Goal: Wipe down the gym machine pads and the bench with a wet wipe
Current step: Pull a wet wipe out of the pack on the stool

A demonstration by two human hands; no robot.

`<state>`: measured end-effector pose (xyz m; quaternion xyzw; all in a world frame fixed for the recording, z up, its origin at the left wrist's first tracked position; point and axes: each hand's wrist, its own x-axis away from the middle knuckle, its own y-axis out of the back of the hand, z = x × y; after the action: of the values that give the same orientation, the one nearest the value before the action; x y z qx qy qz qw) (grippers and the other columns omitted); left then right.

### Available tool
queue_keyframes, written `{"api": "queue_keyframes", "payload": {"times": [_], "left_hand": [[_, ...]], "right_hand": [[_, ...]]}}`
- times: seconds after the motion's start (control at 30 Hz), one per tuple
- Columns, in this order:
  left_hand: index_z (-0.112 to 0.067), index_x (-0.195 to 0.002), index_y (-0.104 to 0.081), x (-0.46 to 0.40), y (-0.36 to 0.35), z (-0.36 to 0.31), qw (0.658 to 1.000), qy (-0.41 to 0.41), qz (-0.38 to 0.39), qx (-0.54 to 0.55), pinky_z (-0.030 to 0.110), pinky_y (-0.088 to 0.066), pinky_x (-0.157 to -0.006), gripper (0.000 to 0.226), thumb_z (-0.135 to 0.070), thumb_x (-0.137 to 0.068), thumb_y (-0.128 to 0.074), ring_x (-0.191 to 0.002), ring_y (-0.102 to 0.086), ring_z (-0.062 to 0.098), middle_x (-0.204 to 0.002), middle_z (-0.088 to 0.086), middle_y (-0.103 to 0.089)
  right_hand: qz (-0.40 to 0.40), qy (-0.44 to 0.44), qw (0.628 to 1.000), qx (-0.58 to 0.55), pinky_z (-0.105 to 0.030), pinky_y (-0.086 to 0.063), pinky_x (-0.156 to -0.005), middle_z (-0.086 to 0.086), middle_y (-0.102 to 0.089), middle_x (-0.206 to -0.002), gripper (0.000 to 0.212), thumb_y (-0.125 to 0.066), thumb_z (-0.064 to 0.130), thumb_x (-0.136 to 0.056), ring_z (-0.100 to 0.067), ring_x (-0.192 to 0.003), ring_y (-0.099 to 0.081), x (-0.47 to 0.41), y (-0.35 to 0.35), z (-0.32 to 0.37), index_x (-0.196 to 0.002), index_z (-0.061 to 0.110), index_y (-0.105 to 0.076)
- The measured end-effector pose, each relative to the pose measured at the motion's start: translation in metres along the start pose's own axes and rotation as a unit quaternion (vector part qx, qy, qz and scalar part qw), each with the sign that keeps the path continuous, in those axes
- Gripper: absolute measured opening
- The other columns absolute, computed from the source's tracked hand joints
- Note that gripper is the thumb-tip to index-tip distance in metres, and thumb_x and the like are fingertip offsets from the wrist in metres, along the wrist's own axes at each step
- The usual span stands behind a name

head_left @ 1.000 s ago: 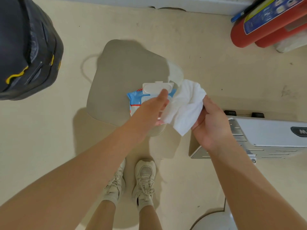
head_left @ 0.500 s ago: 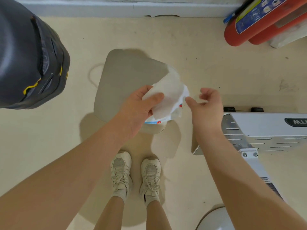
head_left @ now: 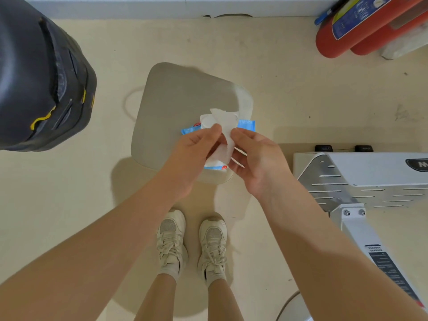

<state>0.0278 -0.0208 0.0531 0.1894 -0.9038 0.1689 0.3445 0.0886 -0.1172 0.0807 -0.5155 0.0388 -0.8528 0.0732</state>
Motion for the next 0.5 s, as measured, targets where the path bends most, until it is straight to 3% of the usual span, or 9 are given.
{"api": "queue_keyframes", "payload": {"times": [0.1,0.27,0.4,0.5], "left_hand": [[-0.006,-0.093,-0.059,-0.003,-0.001,0.001,0.999,0.000,-0.019,0.037,0.022,-0.054,-0.072,0.007,-0.009,-0.092,-0.053,-0.072,-0.063,0.014,-0.084,0.008,-0.065],[-0.015,-0.100,-0.064,-0.008,0.001,0.003,0.999,0.003,-0.001,0.035,0.028,-0.054,-0.086,0.014,-0.009,-0.089,-0.057,-0.087,-0.067,0.012,-0.094,0.001,-0.070],[-0.020,-0.098,-0.064,-0.006,0.000,0.003,1.000,-0.012,-0.028,-0.001,0.021,-0.052,-0.077,0.016,-0.009,-0.087,-0.060,-0.085,-0.064,0.011,-0.095,0.002,-0.068],[-0.023,-0.092,-0.063,-0.004,-0.001,0.002,0.999,-0.032,-0.037,-0.005,0.015,-0.049,-0.065,0.018,-0.006,-0.085,-0.061,-0.076,-0.062,0.005,-0.083,-0.006,-0.068]], "right_hand": [[-0.017,0.058,0.996,0.070,-0.026,-0.053,-0.068,-0.001,-0.063,-0.074,0.011,-0.061,0.005,-0.086,-0.018,-0.069,-0.062,-0.005,0.003,-0.005,-0.082,0.015,-0.060],[-0.020,0.182,0.957,0.224,-0.034,-0.049,-0.070,0.000,-0.050,-0.065,0.022,-0.066,0.007,-0.082,-0.019,-0.071,-0.055,-0.010,0.008,-0.013,-0.081,0.027,-0.058],[-0.056,0.238,0.906,0.347,-0.011,-0.040,-0.061,0.011,-0.050,-0.062,0.022,-0.070,0.020,-0.080,0.002,-0.056,-0.048,-0.014,0.012,-0.016,-0.069,0.032,-0.054],[-0.092,0.298,0.864,0.394,-0.003,-0.037,-0.063,0.011,-0.056,-0.083,0.017,-0.067,0.021,-0.083,0.005,-0.072,-0.050,-0.014,0.015,-0.019,-0.081,0.028,-0.052]]}}
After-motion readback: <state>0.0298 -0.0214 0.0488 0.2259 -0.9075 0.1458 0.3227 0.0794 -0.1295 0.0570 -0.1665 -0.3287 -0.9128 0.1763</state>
